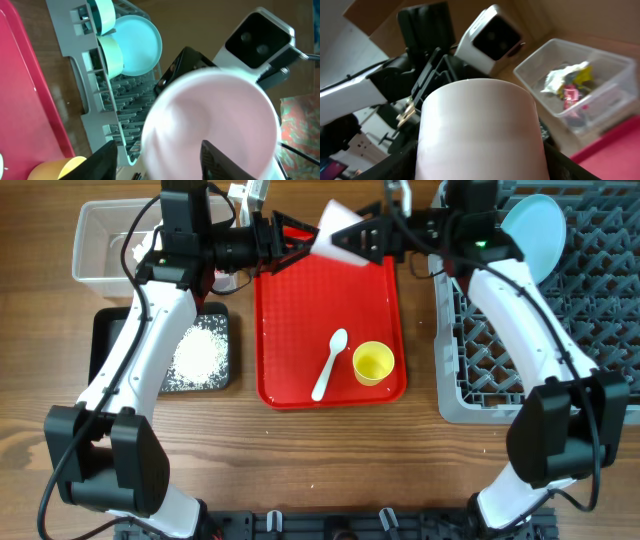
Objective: Sort waste into correct bins and load items into the dishwasher rack
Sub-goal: 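Lift pink cup and hand it from left to right gripper, then place pink cup upside down in rack with right gripper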
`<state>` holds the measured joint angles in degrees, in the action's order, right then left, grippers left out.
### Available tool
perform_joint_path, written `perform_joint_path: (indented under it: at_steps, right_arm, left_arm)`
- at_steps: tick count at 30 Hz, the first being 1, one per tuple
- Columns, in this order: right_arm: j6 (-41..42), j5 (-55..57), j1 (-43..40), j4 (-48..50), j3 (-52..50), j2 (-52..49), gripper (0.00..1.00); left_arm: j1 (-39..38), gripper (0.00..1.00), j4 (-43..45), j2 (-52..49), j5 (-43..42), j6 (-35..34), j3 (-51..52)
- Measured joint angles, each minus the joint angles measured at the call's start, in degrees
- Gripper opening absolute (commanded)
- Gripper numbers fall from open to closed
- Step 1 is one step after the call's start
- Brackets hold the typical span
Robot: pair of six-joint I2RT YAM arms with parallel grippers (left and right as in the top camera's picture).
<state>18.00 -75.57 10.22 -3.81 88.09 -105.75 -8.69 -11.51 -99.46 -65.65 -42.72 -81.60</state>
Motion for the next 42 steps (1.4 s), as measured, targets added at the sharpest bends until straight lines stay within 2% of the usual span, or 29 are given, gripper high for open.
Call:
perform_joint_path:
  at_steps: [3, 7, 12, 16, 20, 24, 26, 32, 36, 42]
  right_arm:
    - [0.17, 0.00, -4.07, -1.53, 0.00, 0.00, 0.43]
    - [-0.48, 2.05, -8.81, -8.35, 0.02, 0.11, 0.43]
    - [-7.13, 17.31, -14.53, -22.36, 0.09, 3.19, 0.43]
    - [-9.75, 31.04, -16.09, -30.27, 0.07, 10.71, 0.42]
    - [-10.21, 43.45, -17.35, -42.71, 0.28, 20.33, 0.42]
    - [-10.43, 53.22, -21.44, -61.53, 0.42, 23.50, 0.43]
    - [-10.58, 56.24, -24.76, -66.53, 0.39, 23.47, 0.42]
    - [-11.43, 60.83, -32.52, -74.86, 0.39, 23.47, 0.40]
    - [-11.67, 61.53, -32.54, -76.26, -0.07, 23.47, 0.38]
    - [-11.43, 61.40, -27.58, -70.66, -12.57, 22.93, 0.38]
  left_arm:
    - [0.00, 0.55, 0.02, 0.00, 1.33, 0.00, 0.00]
    - [0.00, 0.57, -0.02, 0.00, 3.13, -0.02, 0.00]
    - [0.00, 0.63, -3.15, 0.00, 9.49, -0.04, -0.02]
    - [0.00, 0.71, -13.53, 0.00, 22.51, 0.00, -0.02]
    - [0.00, 0.72, -22.99, 0.00, 39.04, -0.02, 0.00]
    - [0.00, 0.72, -28.41, -0.04, 48.70, 0.00, 0.00]
    - [0.00, 0.72, -30.08, -0.28, 51.10, -0.02, 0.00]
    - [-1.62, 0.71, -32.33, -5.53, 53.94, -0.02, 0.00]
    - [-5.53, 0.69, -32.44, -10.91, 58.47, 0.00, 0.00]
    - [-6.91, 0.70, -32.39, -14.34, 65.83, 0.00, 0.00]
